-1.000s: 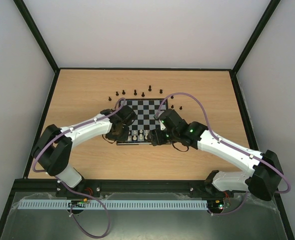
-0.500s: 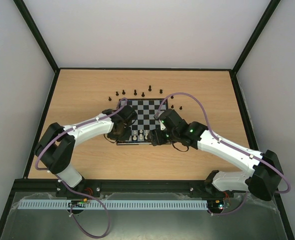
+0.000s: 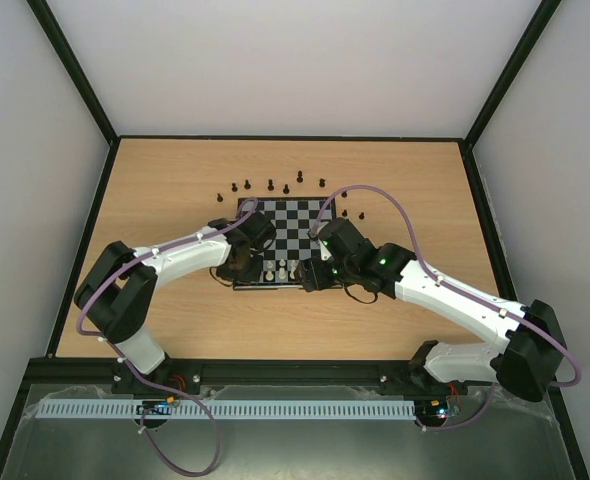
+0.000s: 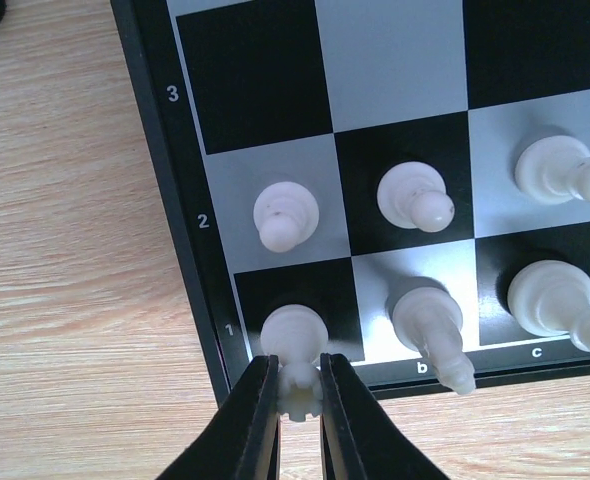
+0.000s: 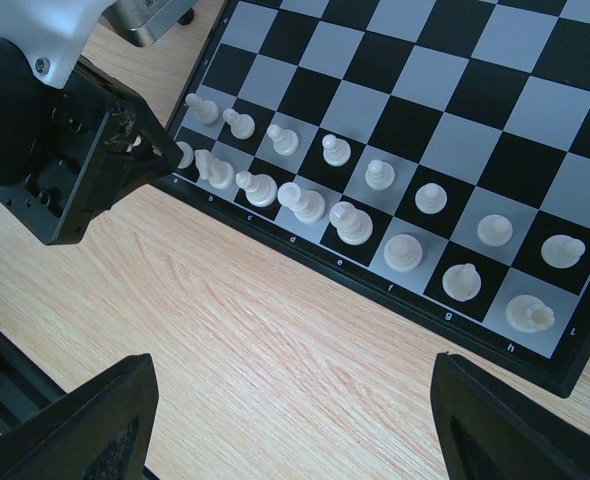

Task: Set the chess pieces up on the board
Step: Place the chess piece on the chessboard.

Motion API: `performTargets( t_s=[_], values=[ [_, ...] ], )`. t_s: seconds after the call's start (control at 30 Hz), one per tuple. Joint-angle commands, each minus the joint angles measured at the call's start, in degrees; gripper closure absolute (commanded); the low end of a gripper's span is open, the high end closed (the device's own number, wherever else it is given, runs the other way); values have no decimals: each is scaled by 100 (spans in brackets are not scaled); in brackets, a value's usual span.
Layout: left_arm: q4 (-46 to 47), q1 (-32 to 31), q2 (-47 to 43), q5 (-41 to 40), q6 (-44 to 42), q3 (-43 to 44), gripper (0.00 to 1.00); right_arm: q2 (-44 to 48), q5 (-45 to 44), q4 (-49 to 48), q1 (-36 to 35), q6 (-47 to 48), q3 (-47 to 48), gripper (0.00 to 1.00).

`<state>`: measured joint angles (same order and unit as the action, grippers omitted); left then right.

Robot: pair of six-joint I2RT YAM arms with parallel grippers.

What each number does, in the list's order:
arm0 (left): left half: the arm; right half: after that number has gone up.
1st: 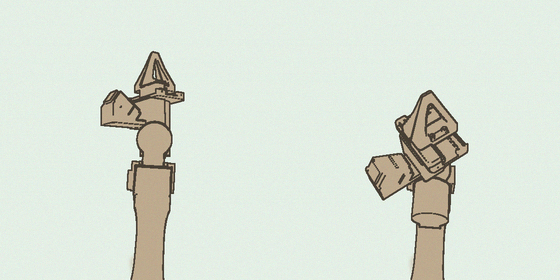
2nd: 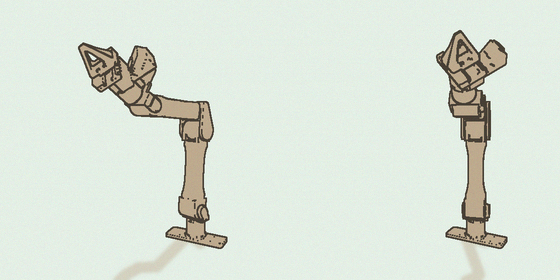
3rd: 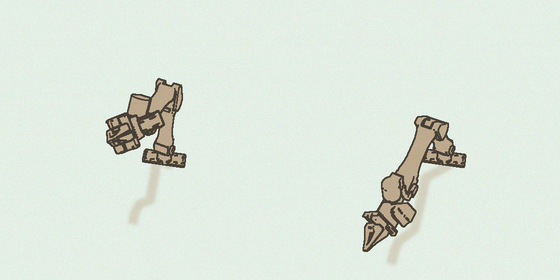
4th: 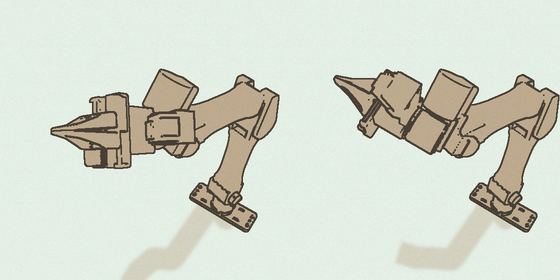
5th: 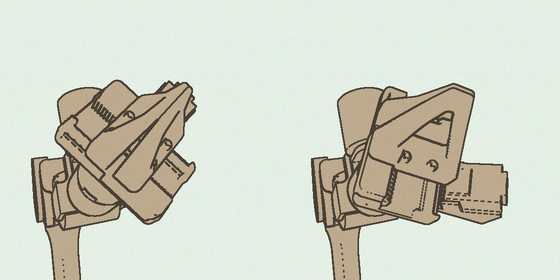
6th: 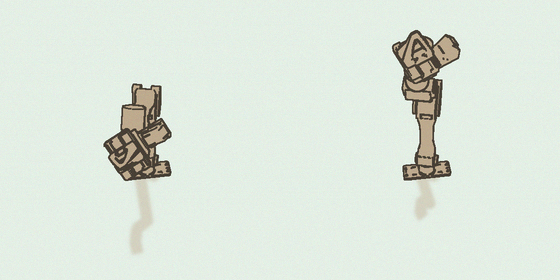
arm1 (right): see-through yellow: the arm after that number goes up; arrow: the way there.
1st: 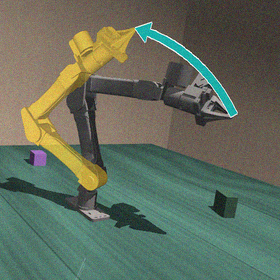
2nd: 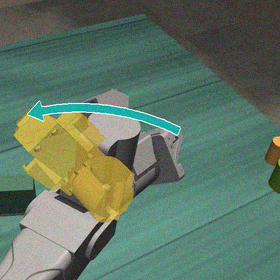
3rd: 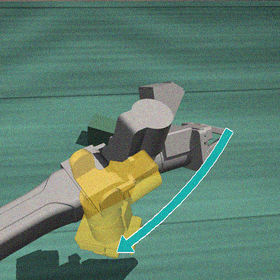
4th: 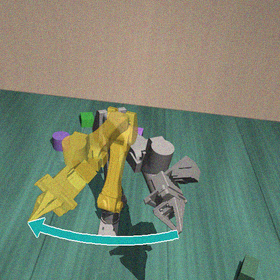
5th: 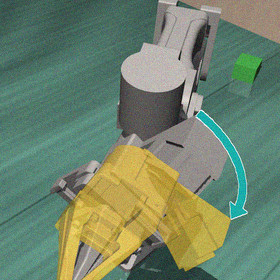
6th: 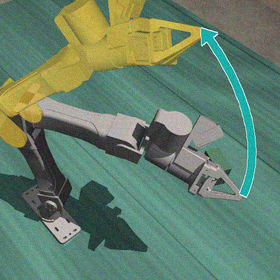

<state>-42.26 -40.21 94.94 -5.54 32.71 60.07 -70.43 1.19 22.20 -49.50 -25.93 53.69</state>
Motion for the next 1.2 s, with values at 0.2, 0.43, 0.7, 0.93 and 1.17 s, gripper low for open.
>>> performTargets(
  t_s=[0.2, 0.43, 0.7, 0.93, 1.17],
  values=[
    [16, 17, 102, 18, -72, 145, 89, 20, 71, 141, 28, 53, -43, 25],
    [16, 12, 96, 18, -72, 154, 86, 10, 84, 144, 28, 47, -52, 25],
    [14, 13, 95, -7, -74, 163, 80, -16, 88, 127, 28, 44, -61, 24],
    [-46, 12, -6, -44, -32, 222, 77, -23, 97, 125, 28, 44, -76, 24],
    [-318, 10, -370, -175, 2, 479, 70, 7, 104, 136, 28, 44, -74, 23]
  ],
)
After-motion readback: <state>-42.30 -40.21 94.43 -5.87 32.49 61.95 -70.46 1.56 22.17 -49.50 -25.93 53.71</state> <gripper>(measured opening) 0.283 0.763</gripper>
